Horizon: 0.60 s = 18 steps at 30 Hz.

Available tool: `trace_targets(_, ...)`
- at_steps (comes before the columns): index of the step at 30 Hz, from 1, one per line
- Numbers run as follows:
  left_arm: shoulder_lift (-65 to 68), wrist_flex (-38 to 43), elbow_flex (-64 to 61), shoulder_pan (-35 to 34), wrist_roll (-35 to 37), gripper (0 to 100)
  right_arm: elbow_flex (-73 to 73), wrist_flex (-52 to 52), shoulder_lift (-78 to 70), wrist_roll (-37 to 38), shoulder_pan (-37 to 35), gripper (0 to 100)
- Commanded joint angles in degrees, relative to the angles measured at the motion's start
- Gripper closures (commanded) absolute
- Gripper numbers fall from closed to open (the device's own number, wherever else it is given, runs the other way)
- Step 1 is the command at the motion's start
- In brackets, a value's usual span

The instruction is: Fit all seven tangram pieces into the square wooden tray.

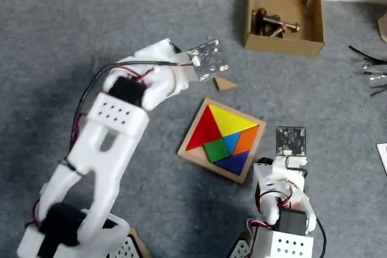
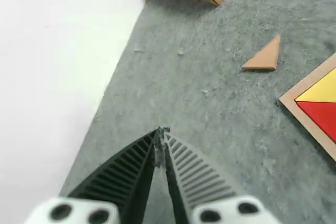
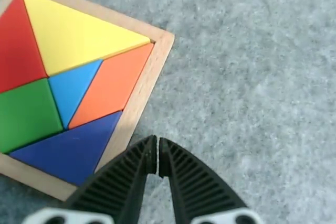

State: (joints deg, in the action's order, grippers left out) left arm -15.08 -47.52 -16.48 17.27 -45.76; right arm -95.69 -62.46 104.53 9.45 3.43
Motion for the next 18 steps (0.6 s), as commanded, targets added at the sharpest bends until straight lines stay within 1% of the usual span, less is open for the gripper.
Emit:
trace_targets(1, 3.03, 1.49, 5.76, 3.91, -0.09, 99, -5.93, -0.31, 0.4, 0.62, 0.66, 98.8)
trace_targets(4, 7.87, 1.41, 9.98, 5.85, -0.09, 99, -5.93, -0.31, 0.4, 0.62, 0.66, 98.8)
trace_targets(6, 11.56, -0.44, 14.2, 6.99, 0.0, 99, -5.93, -0.31, 0.4, 0.62, 0.66, 98.8)
trace_targets(8, 15.69, -4.92, 19.21, 8.22, 0.7, 99, -5.93, -0.31, 0.4, 0.62, 0.66, 98.8)
trace_targets(12, 25.45, -13.71, 32.04, 8.92, 5.45, 99, -5.93, -0.31, 0.4, 0.62, 0.75, 98.8)
trace_targets(18, 38.99, -25.32, 52.0, 9.36, 5.98, 99, -5.93, -0.31, 0.4, 0.62, 0.75, 98.8)
